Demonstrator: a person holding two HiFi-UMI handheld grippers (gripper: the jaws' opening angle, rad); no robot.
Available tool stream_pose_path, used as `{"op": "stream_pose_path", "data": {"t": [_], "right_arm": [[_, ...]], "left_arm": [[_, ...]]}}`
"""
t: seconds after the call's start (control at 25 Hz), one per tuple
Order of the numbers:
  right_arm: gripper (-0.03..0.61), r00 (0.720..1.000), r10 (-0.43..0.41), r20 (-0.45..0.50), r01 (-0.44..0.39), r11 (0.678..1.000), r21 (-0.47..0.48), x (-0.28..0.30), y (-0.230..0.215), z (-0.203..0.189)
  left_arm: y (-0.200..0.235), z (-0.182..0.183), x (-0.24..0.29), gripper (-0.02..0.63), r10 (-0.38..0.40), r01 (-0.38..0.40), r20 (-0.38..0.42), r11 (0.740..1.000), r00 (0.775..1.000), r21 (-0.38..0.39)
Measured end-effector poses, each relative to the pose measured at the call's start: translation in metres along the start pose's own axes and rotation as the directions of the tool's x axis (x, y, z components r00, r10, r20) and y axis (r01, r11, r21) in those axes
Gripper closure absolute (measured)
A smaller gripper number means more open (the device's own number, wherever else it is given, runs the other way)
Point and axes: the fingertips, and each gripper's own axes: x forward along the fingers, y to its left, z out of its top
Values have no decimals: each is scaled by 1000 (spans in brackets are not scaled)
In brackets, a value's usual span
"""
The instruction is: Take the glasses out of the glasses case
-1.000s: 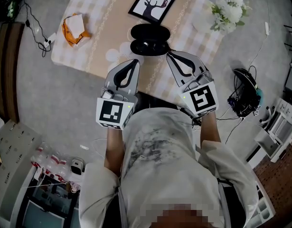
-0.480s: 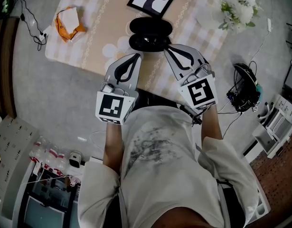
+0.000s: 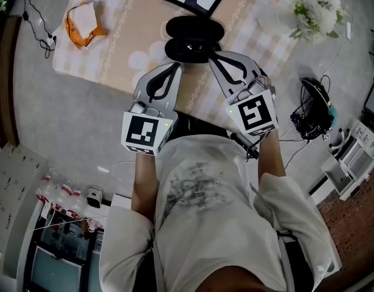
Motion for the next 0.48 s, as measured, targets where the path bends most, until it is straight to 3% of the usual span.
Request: {"op": "stream_pose_path", "data": {"t": [0.48], "right_arm": [[560,998,44,-45,-45,999,-19,22,1,-25]], "left_arm": [[5,-14,13,604,5,-5,-6,1000,1000,-1]]}}
